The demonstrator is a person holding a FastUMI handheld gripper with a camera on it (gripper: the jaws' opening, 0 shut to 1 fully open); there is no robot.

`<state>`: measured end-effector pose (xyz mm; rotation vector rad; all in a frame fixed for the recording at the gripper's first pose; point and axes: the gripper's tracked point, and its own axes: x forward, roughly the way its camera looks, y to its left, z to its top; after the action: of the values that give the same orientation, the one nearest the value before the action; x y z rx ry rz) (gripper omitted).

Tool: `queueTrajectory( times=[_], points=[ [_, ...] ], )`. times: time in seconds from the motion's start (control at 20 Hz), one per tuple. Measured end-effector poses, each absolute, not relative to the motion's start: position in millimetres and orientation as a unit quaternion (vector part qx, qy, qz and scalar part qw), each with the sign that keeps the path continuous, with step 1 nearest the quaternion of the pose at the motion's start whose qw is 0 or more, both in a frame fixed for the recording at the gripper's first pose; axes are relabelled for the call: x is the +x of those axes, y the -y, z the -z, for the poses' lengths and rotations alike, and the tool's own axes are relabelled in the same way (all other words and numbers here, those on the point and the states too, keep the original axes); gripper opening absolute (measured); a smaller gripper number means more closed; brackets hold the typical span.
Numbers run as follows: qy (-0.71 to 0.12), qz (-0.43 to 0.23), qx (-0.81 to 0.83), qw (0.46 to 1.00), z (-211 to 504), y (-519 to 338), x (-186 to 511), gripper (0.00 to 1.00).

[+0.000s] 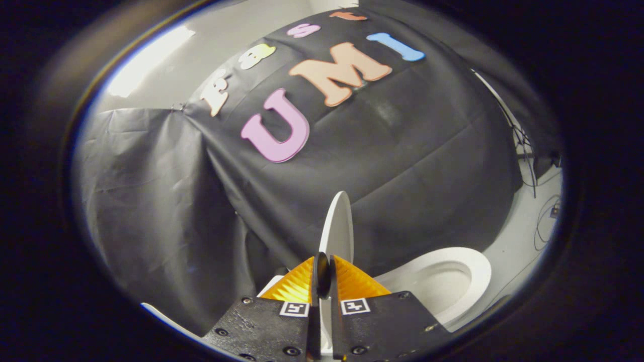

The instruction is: Open the toilet lid.

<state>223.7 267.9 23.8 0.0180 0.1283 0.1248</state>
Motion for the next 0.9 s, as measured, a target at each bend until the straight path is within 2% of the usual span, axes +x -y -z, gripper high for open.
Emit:
queueTrajectory(
  times=[0.9],
  points=[
    [-0.106,-0.157,-0.164,0.968,30,-440,249,0.09]
  ],
)
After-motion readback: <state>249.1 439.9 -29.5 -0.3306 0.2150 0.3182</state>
